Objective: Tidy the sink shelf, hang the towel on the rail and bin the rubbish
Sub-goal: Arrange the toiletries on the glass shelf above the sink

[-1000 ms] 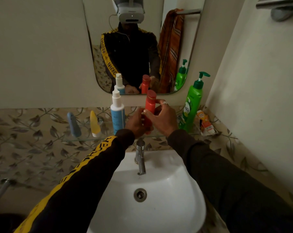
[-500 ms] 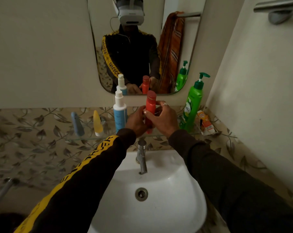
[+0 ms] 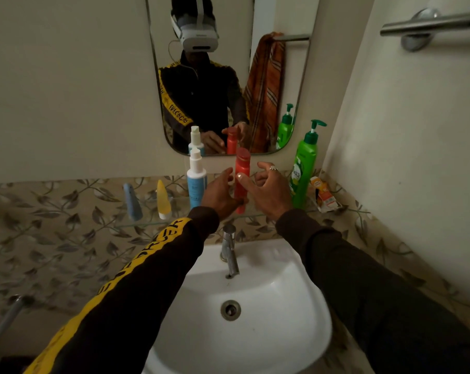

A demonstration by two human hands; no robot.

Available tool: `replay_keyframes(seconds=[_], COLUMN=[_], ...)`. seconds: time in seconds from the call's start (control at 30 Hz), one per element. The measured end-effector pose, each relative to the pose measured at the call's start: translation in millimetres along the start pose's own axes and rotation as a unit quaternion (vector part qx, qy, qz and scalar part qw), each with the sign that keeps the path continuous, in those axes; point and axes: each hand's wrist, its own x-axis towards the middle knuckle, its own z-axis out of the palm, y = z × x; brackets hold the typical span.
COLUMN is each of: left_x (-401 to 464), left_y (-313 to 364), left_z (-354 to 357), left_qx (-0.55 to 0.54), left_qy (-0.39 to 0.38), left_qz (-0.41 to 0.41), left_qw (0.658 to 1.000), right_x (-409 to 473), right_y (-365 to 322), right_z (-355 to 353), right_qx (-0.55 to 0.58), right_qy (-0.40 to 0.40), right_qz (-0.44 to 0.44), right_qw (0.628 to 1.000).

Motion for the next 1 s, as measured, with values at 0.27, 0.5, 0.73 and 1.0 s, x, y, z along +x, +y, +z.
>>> replay_keyframes(seconds=[0.27, 0.5, 0.73, 1.0], left_x=[-14.6, -21.7, -19.5, -12.0], left_y=[5.2, 15.0, 26.4, 39.7], left_z=[-7.7, -16.7, -15.3, 3.5], left_qx=[0.009, 0.028, 0.039, 0.040], left_qy=[0.019, 0.103, 0.130, 0.124], left_qz=[0.035, 0.096, 0.131, 0.154], left_qw=[0.999, 0.990, 0.982, 0.979], right_x=[-18.0, -23.2, -19.8, -15.8], right_y=[-10.4, -15.4, -16.9, 0.3], right_z=[-10.4, -22.6, -36.1, -55.1], right_qx=[-0.014, -0.035, -0.026, -0.045], right_qy=[0.013, 0.023, 0.034, 0.085], right_qz=[-0.005, -0.026, -0.037, -0.051], right_qw=[1.000, 0.999, 0.998, 0.994])
